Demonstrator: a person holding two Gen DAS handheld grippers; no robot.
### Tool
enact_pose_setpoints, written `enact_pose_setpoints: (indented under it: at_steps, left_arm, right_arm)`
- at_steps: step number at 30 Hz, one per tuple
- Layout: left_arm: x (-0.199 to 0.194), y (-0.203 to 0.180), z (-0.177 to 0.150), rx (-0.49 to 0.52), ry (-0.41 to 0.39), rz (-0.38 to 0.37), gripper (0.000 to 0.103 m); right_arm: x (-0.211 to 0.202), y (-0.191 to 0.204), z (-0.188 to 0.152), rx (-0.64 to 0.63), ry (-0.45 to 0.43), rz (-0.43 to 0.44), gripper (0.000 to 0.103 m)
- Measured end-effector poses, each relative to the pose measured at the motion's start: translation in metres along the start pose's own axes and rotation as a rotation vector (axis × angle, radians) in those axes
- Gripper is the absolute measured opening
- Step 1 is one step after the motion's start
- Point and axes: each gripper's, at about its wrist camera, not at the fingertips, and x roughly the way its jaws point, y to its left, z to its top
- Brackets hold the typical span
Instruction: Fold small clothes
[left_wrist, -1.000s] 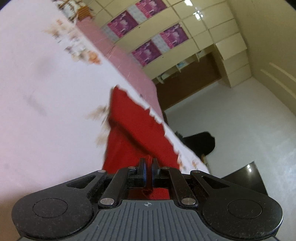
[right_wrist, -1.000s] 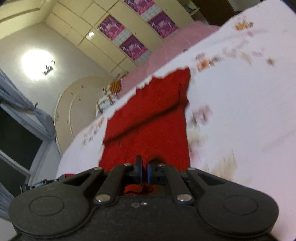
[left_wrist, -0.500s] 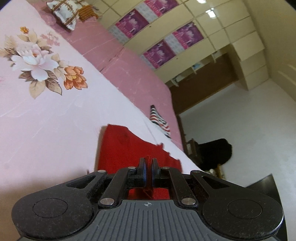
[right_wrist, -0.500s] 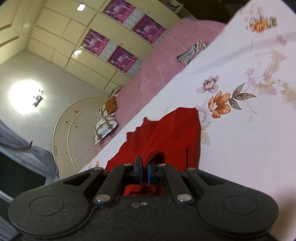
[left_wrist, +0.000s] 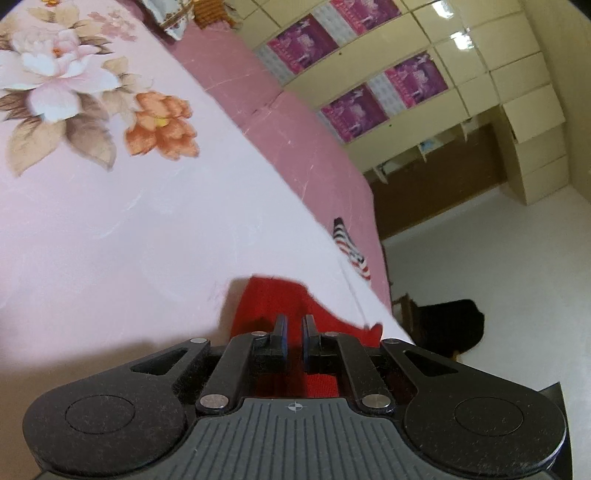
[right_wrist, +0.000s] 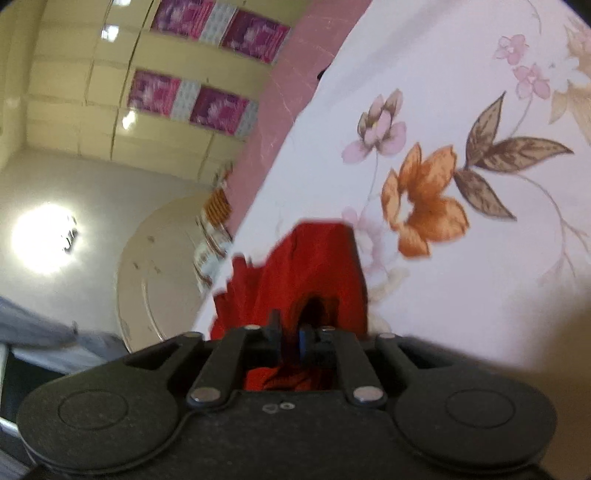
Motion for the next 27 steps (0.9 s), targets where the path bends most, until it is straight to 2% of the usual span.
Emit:
enact_pose_setpoints:
  at_steps: [2,4,5,6,8,11,15,18,20,21,23,25,27]
  left_arm:
    - [0.008,-0.012,0.004,0.059,0.001,-0.021,0.007]
    - [0.005,-0.02,0.007,0.089,-0.028,-0.019,0.041]
    - [0.0,-0.023,0.008,0.104,-0.058,-0.02,0.079]
    - [-0.008,-0.026,0.009,0.138,-0.092,-0.019,0.09]
    - [-0.018,-0.028,0.01,0.207,-0.09,-0.029,0.09]
    - [-0.024,-0.034,0.008,0.358,-0.039,-0.028,0.071]
    - [-0.017,-0.044,0.005,0.475,0.022,-0.003,0.071]
    - [-0.007,-0.051,0.002,0.546,0.06,0.052,0.071]
    - [-0.003,-0.056,-0.001,0.584,0.091,0.064,0.069]
    - [-0.001,-0.059,-0.003,0.604,0.108,0.07,0.057]
    - [0.002,-0.063,-0.004,0.622,0.157,0.097,0.047]
    - [0.006,-0.062,-0.005,0.647,0.173,0.135,0.044]
    - [0.006,-0.059,-0.004,0.639,0.176,0.128,0.044]
  right_arm:
    - [0.003,-0.001,0.005,0.006,-0.033,0.023,0.032]
    - [0.006,0.007,0.007,-0.038,-0.048,0.017,0.035]
    - [0.002,0.012,0.007,-0.067,-0.071,0.014,0.04]
    - [-0.003,0.015,0.007,-0.083,-0.094,0.022,0.05]
    - [-0.016,0.024,0.009,-0.137,-0.138,0.003,0.054]
    - [-0.024,0.039,0.008,-0.254,-0.135,-0.048,0.054]
    - [-0.016,0.056,0.001,-0.393,-0.091,-0.12,0.046]
    - [-0.001,0.067,-0.006,-0.46,-0.063,-0.194,0.035]
    - [0.004,0.069,-0.012,-0.503,-0.064,-0.241,0.034]
    - [0.006,0.069,-0.014,-0.515,-0.058,-0.254,0.033]
    - [0.01,0.071,-0.018,-0.531,-0.044,-0.26,0.032]
    - [0.015,0.073,-0.019,-0.549,-0.031,-0.284,0.029]
    - [0.016,0.075,-0.02,-0.569,-0.028,-0.289,0.029]
